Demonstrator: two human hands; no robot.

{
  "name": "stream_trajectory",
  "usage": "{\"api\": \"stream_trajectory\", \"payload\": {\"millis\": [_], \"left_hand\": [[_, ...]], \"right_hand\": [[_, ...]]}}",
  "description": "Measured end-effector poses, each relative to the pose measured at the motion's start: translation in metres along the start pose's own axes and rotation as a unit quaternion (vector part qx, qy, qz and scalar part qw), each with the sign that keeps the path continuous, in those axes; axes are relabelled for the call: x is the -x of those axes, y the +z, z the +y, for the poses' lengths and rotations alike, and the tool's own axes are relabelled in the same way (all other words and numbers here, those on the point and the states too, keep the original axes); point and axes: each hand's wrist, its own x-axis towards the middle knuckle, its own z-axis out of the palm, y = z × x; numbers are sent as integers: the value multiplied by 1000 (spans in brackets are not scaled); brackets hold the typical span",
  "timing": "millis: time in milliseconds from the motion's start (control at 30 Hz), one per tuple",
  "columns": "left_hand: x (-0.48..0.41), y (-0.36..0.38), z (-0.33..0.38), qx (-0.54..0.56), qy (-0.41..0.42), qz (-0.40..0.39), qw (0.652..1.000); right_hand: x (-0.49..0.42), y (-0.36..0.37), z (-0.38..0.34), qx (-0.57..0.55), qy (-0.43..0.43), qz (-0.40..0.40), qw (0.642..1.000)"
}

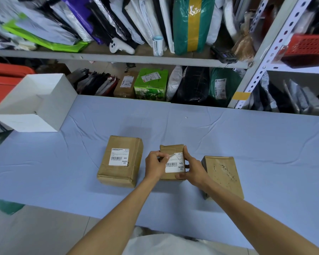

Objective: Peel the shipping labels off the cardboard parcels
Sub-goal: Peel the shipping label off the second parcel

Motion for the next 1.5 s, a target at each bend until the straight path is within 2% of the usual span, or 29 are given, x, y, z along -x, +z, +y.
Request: {"api": "stream_trajectory", "payload": {"millis": [867, 1133, 1500], "left_hand": [[1, 3, 2, 1, -12, -13, 1000], [-1, 0, -2, 42, -15, -39, 998], [-1, 3, 2, 17, -22, -22, 999]], "right_hand": [[-1, 2, 6, -2, 1, 27, 1000], [-2, 2, 7, 2, 0, 32, 1000], [-4, -1, 6, 12, -6, 25, 1000]]}}
